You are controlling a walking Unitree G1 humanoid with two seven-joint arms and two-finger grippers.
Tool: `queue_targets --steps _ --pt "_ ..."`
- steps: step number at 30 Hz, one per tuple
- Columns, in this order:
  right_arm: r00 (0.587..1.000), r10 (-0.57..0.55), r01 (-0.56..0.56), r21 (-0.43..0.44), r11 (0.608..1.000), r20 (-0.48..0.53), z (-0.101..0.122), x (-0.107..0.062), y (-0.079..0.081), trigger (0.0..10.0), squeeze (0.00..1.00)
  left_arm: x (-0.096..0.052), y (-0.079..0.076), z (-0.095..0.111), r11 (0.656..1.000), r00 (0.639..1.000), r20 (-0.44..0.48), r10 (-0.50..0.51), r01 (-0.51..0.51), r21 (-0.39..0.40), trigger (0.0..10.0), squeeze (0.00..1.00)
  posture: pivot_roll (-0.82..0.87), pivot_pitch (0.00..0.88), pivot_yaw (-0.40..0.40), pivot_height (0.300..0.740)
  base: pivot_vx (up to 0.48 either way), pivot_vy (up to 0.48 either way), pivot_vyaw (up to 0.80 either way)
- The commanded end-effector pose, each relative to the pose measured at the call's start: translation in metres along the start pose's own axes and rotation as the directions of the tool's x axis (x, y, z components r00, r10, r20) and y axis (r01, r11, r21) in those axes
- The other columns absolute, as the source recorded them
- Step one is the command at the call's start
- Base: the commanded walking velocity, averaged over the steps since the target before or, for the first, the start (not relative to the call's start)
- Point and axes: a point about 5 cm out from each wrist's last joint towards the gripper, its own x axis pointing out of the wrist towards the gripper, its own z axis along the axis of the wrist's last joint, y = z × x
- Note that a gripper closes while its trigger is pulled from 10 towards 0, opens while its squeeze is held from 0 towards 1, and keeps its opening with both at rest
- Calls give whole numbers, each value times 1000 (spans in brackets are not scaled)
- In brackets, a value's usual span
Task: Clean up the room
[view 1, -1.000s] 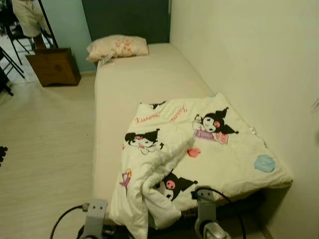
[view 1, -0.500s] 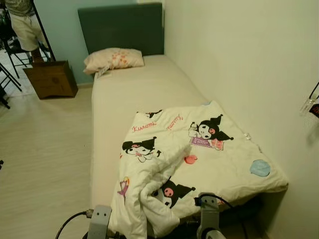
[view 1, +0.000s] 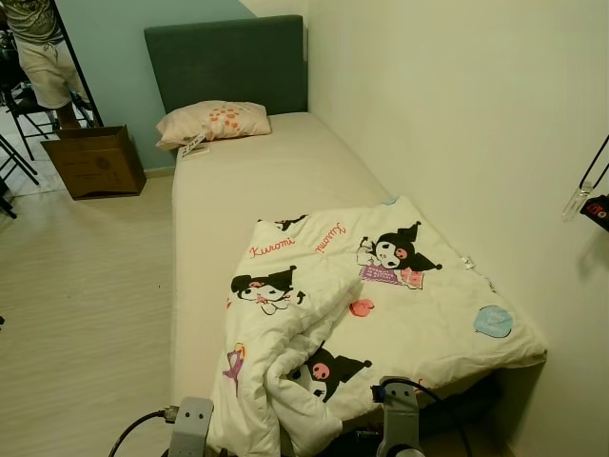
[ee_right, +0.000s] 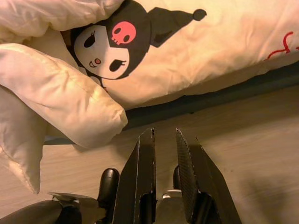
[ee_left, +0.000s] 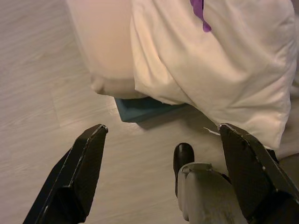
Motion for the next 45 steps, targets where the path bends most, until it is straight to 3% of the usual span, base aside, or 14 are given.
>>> queue_targets --steps 1,45 --pt "1000 14 -14 -10 1000 -3 -1 0 3 10000 0 -2 -2 -6 1000 1000 -17 5 -5 -1 10000 0 -20 22 4 740 0 0 0" --pt "999 29 -30 -50 998 -20 -3 0 4 10000 0 -1 -5 -8 1000 1000 -26 1 0 14 10000 0 -23 31 1 740 0 0 0"
